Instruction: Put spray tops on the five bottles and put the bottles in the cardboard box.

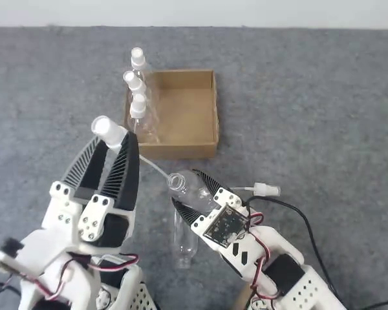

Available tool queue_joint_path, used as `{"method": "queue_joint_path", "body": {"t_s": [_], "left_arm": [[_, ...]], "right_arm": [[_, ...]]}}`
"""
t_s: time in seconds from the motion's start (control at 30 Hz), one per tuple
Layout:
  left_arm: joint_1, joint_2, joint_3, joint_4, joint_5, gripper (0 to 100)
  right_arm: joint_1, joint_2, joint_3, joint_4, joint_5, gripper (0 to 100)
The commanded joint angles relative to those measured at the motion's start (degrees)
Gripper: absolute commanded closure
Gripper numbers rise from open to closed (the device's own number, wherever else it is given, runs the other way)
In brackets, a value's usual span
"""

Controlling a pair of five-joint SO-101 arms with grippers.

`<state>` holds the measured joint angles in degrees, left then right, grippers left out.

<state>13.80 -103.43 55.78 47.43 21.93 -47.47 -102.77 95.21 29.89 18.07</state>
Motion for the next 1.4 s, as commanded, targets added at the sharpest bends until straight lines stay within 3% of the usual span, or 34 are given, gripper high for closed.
{"method": "queue_joint_path", "body": {"t_s": [0.0,0.57,0.9,1.2,1.37], "left_arm": [[0.35,-1.05,-4.0,0.09,0.35,99],[0.7,-1.05,1.63,-0.44,-1.14,99],[0.88,-1.05,8.31,-5.1,-1.93,99],[10.81,-0.88,10.15,-4.04,-4.92,99],[13.8,-0.88,11.82,-4.13,-5.8,99]], "right_arm": [[-0.4,0.04,1.23,0.22,0.53,99.2],[-0.4,-0.57,1.23,1.36,0.44,99.2],[-0.31,-0.57,1.23,1.36,0.44,99.2],[0.57,-0.57,1.23,1.45,0.35,99.2],[5.23,-0.66,0.88,0.84,-5.63,99.2]]}}
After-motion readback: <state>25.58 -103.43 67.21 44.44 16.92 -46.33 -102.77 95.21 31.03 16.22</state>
